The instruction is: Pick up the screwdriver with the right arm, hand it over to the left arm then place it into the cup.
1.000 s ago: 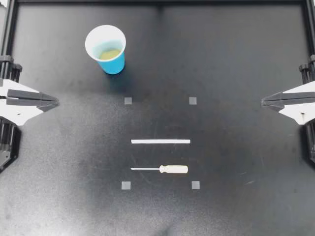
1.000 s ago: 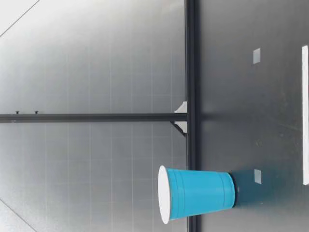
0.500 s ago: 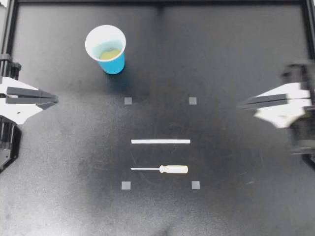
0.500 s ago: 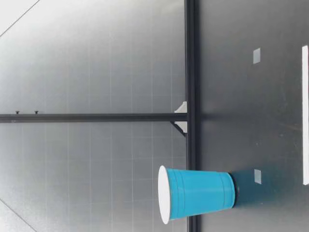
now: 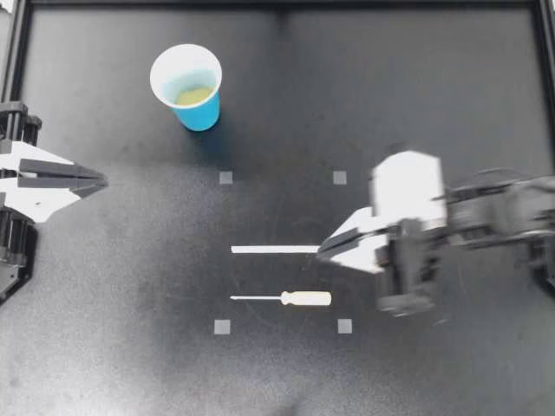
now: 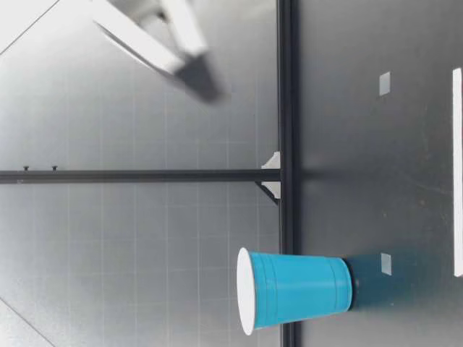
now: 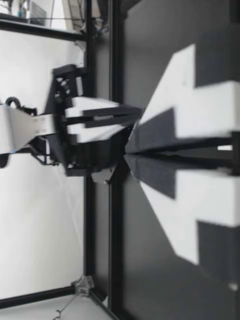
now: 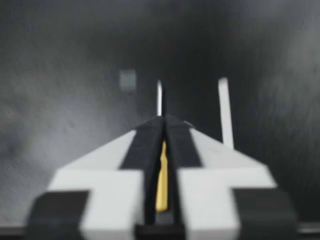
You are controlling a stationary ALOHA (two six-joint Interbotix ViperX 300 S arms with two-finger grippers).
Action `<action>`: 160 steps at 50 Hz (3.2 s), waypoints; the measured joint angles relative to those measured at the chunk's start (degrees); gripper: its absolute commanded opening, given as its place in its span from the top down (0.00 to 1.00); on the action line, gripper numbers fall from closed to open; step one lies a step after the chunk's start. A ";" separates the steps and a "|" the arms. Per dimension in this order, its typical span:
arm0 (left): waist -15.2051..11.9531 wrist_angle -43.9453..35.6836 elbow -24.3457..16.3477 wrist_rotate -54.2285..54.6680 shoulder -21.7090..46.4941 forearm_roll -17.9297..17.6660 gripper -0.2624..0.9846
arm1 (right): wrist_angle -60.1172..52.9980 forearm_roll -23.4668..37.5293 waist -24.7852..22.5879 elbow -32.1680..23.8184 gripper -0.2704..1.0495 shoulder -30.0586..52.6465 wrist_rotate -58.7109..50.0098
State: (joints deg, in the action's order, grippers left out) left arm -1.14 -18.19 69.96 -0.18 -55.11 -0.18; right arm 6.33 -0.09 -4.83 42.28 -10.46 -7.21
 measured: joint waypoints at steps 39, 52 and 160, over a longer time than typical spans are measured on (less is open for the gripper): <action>0.00 0.18 2.72 0.18 -0.88 0.00 0.68 | 23.47 -0.09 -2.11 -21.71 0.34 26.72 -0.09; 0.00 0.18 2.72 0.53 -1.05 0.00 0.68 | 23.73 -0.09 -2.11 -21.80 0.35 28.12 -0.97; 0.00 -34.89 -1.76 3.87 31.03 -2.81 0.26 | -49.22 -0.35 4.66 -5.80 0.76 18.63 -1.93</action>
State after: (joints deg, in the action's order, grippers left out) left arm -1.14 -53.09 68.20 3.69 -24.08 -2.99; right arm -42.89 -0.44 -0.18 36.47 8.17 -9.14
